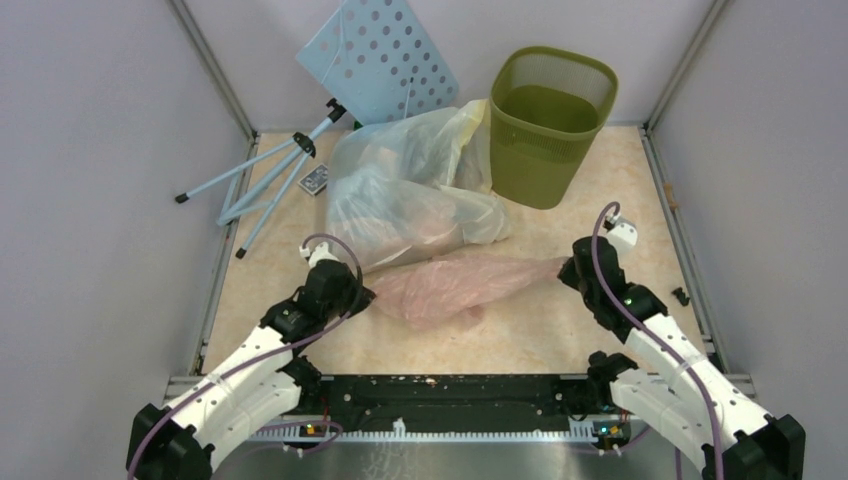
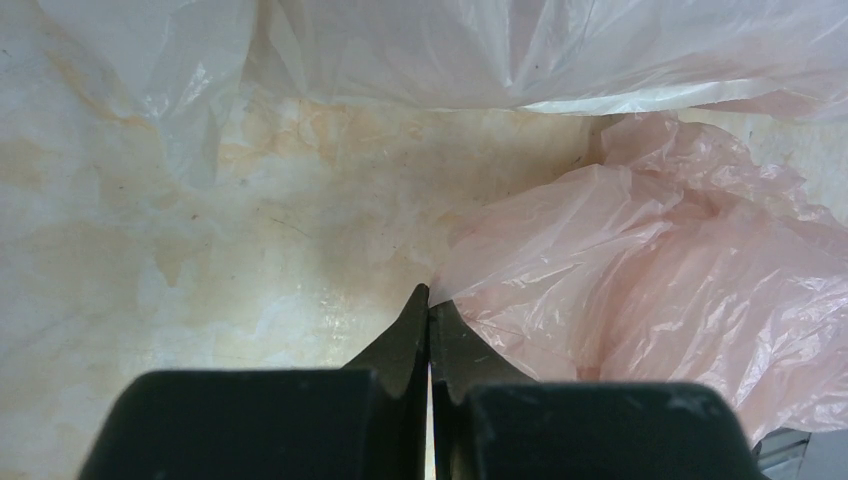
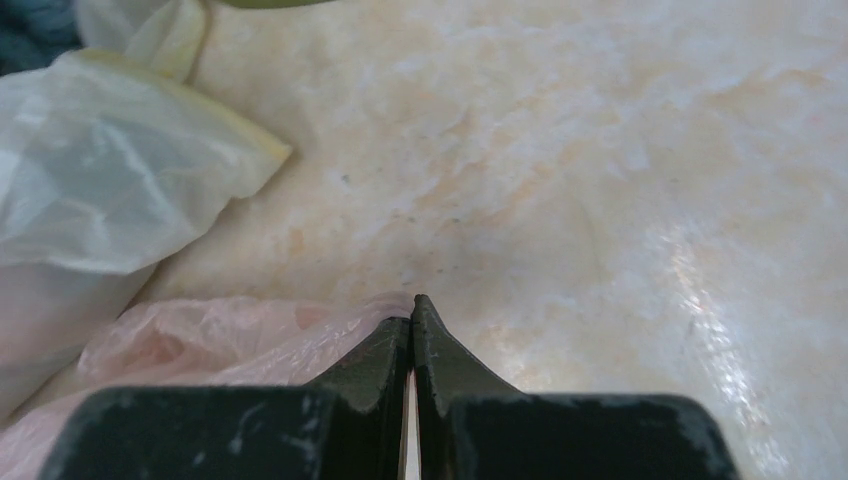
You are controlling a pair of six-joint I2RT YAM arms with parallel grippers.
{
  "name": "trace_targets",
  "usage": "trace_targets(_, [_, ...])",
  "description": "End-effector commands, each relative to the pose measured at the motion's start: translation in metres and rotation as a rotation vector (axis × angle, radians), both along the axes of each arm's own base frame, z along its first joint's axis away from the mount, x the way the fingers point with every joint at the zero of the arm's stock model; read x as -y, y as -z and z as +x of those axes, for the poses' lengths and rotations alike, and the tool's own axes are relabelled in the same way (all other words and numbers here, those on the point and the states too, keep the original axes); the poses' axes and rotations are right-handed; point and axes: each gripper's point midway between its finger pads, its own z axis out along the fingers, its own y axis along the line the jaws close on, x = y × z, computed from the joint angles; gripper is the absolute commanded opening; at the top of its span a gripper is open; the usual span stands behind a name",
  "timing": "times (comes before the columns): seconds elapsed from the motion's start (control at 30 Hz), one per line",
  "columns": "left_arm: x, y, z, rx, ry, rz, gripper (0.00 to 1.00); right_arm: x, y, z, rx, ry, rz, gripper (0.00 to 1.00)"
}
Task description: Put the trash bags into the trash bin
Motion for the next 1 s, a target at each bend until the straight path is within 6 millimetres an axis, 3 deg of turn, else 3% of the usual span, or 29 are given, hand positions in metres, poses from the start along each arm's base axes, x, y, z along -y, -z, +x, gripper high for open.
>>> trace_targets(0.0, [0.0,-0.017,0.013,0.034,-0.005,0.026,0.0,-0.045,-0.049,0.013,0.132,-0.294,0.046,0.0])
trace_targets(0.1, [0.0,-0.022,0.018,0.046,-0.001,0.043,0.0,-0.05,-0.054,0.007,0.142,-0.338,0.061,0.0])
trace_targets(0.2, [-0.001,-0.028,0.023,0.055,0.001,0.055,0.0,-0.04,-0.062,0.004,0.149,-0.3,0.034,0.0])
trace_targets(0.33, [0.005,-0.034,0.027,0.063,0.045,0.059,0.0,-0.038,-0.101,0.005,0.217,-0.335,-0.005,0.0])
trace_targets(0.47, [0.011,-0.052,0.032,0.11,0.095,0.068,0.0,-0.048,-0.146,0.001,0.307,-0.419,0.0,0.0])
trace_targets(0.6, [0.004,-0.074,0.037,0.152,0.072,0.102,0.0,-0.067,-0.166,-0.009,0.346,-0.543,0.037,0.0])
trace_targets(0.63, [0.0,-0.074,0.037,0.142,0.05,0.108,0.0,-0.061,-0.168,-0.008,0.342,-0.51,0.03,0.0])
trace_targets(0.7, [-0.002,-0.063,0.036,0.098,0.033,0.074,0.0,-0.035,-0.168,-0.006,0.308,-0.357,0.001,0.0])
trace_targets(0.8, [0.01,-0.026,0.026,-0.015,0.092,-0.024,0.0,0.001,-0.178,-0.007,0.305,-0.165,-0.053,0.0])
trace_targets(0.9, [0.016,0.0,0.018,-0.082,0.123,-0.046,0.0,0.008,-0.2,-0.011,0.37,-0.143,-0.057,0.0])
trace_targets(0.97, [0.023,0.003,0.017,-0.09,0.164,-0.062,0.0,0.0,-0.212,-0.013,0.413,-0.201,-0.047,0.0])
